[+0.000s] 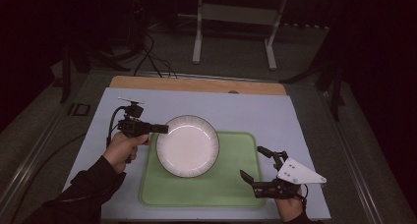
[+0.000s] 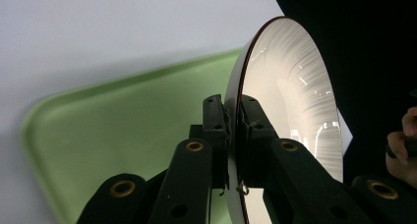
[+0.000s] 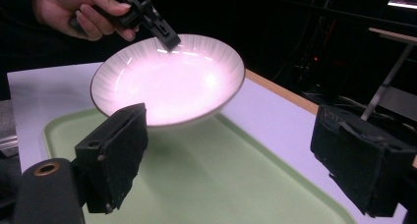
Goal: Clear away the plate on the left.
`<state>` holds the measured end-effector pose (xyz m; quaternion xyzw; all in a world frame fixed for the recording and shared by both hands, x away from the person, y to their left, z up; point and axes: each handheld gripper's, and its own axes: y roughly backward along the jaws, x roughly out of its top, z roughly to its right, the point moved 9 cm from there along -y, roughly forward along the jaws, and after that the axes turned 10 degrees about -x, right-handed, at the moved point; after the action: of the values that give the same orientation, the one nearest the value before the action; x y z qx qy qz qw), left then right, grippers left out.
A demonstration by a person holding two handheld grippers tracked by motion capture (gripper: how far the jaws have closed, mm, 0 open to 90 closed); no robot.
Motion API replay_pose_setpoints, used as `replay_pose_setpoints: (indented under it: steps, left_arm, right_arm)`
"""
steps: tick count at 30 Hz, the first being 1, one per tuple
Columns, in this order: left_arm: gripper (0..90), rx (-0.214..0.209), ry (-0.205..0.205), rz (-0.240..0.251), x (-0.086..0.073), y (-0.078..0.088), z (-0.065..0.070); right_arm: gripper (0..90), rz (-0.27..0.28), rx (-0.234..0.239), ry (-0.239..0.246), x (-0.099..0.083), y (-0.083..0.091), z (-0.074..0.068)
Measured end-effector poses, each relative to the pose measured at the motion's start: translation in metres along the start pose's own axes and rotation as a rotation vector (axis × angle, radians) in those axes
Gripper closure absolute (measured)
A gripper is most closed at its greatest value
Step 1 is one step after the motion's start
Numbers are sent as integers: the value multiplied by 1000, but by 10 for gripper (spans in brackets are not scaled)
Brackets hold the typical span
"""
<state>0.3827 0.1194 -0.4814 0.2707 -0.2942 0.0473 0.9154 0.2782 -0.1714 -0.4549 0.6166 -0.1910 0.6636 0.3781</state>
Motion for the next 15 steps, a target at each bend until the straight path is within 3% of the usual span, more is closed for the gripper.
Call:
replay_pose_setpoints:
  steps: [15]
  left_arm:
    - [841, -36, -13, -78, -15, -47, 5]
  right_arm:
    - [140, 1, 5, 4, 0, 1, 0]
